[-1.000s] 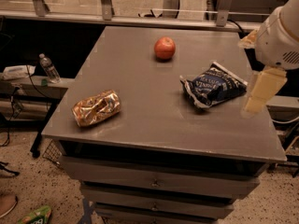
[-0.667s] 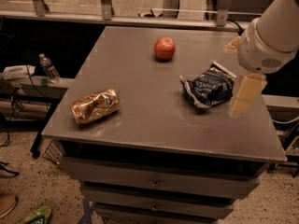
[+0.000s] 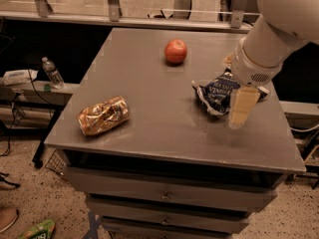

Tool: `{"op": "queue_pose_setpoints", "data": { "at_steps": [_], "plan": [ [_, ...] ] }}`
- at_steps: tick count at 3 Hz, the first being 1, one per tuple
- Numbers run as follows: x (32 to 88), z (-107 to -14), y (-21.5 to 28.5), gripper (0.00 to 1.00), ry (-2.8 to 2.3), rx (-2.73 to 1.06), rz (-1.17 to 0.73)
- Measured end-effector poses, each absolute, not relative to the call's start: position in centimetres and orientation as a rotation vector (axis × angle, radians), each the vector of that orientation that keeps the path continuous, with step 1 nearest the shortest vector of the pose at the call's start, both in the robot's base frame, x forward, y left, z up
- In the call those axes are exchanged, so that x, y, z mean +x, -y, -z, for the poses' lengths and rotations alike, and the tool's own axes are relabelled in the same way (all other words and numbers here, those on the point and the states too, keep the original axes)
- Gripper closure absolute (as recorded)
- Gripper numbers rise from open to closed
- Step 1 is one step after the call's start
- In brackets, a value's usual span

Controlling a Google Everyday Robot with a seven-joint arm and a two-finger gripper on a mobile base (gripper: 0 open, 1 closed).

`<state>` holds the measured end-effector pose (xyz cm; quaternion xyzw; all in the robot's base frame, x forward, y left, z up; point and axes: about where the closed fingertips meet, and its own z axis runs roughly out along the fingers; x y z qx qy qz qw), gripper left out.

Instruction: Move blue chip bag near orange can

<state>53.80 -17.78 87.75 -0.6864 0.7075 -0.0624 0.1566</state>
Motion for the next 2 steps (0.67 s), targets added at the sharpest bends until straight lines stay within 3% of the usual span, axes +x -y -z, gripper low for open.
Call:
{"op": "queue_pose_setpoints", "data": {
  "at_steps": [2],
  "plan": [
    [55.57,-85.96,17.96,0.41,-2.033,-1.973,0.195]
  ]
}}
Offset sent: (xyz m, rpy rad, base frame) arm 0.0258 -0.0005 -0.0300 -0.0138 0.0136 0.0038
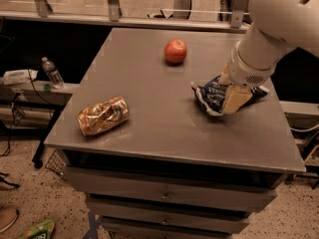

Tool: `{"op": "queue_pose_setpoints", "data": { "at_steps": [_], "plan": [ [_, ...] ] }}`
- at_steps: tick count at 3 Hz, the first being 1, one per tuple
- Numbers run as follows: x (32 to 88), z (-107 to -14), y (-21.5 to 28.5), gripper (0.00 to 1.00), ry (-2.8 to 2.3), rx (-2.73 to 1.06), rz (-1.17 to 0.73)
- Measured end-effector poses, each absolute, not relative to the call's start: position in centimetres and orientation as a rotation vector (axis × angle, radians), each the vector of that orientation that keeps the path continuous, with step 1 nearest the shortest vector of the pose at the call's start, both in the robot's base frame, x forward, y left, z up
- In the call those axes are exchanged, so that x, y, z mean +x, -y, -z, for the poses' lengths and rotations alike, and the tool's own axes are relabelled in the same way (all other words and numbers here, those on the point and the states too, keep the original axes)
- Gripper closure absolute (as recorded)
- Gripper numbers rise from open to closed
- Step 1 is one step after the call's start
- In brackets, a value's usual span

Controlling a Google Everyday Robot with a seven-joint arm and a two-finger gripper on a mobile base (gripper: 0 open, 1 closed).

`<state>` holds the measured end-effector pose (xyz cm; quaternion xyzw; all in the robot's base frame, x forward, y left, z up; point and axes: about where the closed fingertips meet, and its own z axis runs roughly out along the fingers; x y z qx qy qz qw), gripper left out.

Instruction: Move blue chip bag near orange can

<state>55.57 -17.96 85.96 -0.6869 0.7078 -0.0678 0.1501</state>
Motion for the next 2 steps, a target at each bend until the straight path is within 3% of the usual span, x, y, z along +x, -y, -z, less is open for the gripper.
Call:
{"op": "queue_pose_setpoints", "data": {
  "at_steps": [2],
  "plan": [
    [55.9,-88.5,16.9,0.87,-1.958,-1.959,0.197]
  ]
}}
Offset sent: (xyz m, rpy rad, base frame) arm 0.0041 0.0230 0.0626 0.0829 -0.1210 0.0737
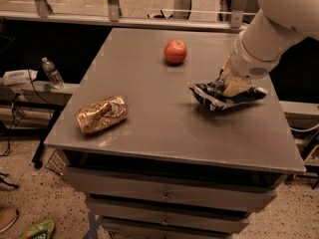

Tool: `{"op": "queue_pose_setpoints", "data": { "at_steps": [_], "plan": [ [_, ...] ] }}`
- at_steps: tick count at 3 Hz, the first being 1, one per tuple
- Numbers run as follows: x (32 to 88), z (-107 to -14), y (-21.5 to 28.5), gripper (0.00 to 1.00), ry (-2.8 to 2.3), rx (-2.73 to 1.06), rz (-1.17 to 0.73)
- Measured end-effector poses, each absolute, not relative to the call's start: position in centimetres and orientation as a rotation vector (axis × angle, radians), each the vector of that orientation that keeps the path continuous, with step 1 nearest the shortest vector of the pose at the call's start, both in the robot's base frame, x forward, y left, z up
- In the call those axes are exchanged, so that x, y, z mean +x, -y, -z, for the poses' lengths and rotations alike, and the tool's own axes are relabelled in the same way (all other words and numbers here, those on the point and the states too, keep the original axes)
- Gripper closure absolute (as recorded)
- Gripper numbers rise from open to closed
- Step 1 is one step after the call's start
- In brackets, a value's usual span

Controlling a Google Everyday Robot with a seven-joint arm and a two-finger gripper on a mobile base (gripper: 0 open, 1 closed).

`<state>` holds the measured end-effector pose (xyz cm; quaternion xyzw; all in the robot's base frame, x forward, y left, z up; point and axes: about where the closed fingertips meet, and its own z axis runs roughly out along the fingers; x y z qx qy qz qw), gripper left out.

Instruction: Move blue chip bag near orange can

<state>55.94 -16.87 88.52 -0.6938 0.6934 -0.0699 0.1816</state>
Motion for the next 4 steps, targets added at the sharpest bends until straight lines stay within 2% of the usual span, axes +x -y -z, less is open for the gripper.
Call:
{"op": "queue_pose_setpoints", "data": {
  "at_steps": [1,2,4],
  "plan": [
    [55.2,-92.7,14.9,1.0,-1.851,-1.937,0.208],
    [55.2,-92.7,14.9,1.0,-1.851,-1.937,0.208],
    [53.2,-95.3,8.8,1.0,-1.528,-2.047,0.24]
  ]
}}
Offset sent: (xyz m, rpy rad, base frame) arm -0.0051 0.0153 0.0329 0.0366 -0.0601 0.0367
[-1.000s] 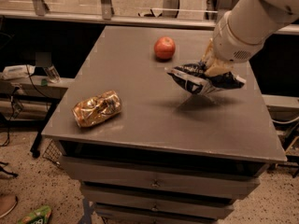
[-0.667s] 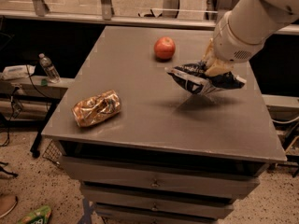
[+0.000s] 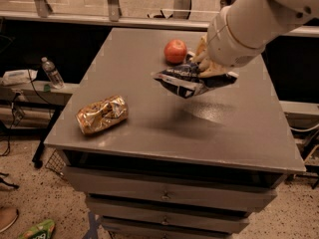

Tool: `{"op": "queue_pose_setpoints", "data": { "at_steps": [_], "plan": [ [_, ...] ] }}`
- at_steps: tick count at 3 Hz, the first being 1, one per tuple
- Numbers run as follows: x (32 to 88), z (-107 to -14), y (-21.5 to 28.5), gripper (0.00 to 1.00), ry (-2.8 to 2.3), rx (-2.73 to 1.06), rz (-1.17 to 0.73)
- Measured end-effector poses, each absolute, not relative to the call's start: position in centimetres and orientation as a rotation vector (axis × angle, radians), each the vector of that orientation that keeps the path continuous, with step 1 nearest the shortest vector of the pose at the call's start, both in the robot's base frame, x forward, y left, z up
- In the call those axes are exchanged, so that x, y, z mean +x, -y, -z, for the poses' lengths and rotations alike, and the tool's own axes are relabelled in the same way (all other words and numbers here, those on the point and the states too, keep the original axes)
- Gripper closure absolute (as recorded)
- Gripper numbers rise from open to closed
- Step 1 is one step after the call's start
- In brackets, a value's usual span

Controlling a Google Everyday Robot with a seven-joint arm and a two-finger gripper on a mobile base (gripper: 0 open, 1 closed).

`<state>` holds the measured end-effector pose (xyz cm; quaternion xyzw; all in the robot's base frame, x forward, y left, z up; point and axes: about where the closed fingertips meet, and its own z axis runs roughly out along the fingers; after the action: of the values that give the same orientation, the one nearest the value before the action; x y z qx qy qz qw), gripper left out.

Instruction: Move blue chip bag near orange can

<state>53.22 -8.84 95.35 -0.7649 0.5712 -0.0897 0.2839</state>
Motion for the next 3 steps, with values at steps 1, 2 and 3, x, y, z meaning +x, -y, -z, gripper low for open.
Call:
{"op": "queue_pose_setpoints", "data": {
  "at_steps": [1,2,3],
  "plan": [
    [52.4,-95.1,5.5,1.0,-1.38,-2.12,0.213],
    [51.8,-93.6,3.1,1.0,-1.293,-2.193,0.177],
    [51.3,-92.4,1.5,1.0,-1.243,-2.238,0.135]
  ]
}}
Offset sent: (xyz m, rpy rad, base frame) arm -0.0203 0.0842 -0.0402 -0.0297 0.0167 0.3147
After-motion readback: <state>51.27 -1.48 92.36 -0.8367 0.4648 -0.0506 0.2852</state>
